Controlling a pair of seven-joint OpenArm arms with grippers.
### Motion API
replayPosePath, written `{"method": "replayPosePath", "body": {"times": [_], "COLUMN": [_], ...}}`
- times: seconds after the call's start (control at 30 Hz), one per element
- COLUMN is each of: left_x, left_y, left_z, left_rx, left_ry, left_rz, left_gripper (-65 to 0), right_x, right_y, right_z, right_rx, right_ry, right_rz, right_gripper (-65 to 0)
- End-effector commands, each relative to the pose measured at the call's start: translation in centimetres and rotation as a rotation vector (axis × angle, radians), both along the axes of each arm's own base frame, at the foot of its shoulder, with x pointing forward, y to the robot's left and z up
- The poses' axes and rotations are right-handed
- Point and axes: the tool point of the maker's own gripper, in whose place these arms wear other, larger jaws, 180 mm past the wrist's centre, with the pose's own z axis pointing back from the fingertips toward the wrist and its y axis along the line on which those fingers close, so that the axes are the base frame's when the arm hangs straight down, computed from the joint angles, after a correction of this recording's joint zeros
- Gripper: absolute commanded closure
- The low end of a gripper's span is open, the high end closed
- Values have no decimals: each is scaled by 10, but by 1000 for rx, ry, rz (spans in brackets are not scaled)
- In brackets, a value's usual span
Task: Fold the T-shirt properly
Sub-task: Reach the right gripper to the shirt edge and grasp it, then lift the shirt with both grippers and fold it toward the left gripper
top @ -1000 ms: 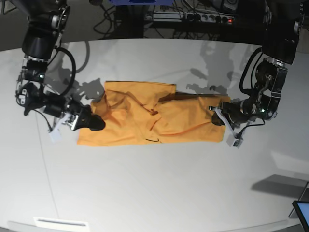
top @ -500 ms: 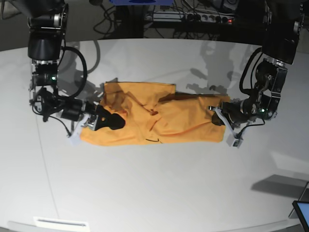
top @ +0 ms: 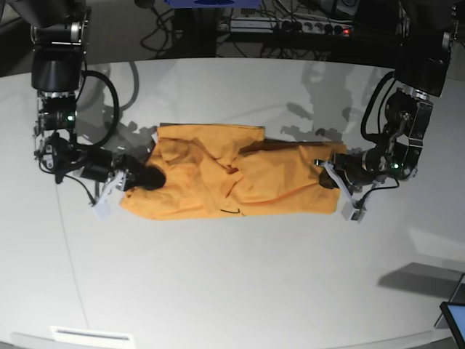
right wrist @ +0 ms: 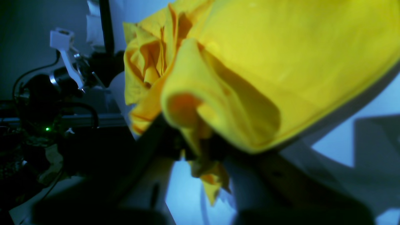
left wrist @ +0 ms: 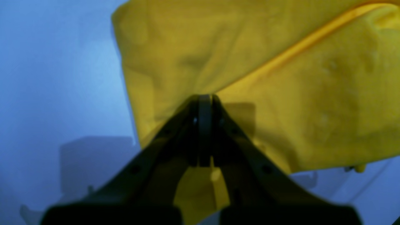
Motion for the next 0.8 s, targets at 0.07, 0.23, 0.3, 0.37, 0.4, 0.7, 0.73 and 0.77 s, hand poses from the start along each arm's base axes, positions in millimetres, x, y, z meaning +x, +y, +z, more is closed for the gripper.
{"method": "replayPosePath", "body": {"times": [0.07,0.23,0.3,0.37,0.4,0.7,0.73,0.77], "left_x": [3,1,1,1,0,-19,-19,-20], "left_y": [-1,-15,-20,-27,-31,-106,-114,-122], "left_z": [4,0,-1,-2,-3,-18,-18,-18], "left_rx": [14,-13,-25,-38,-47,-98,-111,-122], "left_ry": [-6,1,1,3,5,72,71,78], "left_rz": [-14,-23,-25,-30,-31,-191,-200,-210], "left_gripper": [0,0,0,0,0,0,0,0], "right_x": [12,13,15,18,20,23,23,23], "right_y": [-7,-20,-31,-40,-42,-45,-45,-45], "right_z": [15,14,10,14,20,41,40,39], "right_rx": [5,-25,-35,-45,-52,-61,-60,-60], "right_ry": [-49,-42,29,70,72,115,125,130], "right_rz": [-13,-24,-74,-121,-135,-203,-209,-210], "right_gripper": [-6,-3,-3,-3,-3,-3,-3,-3]}}
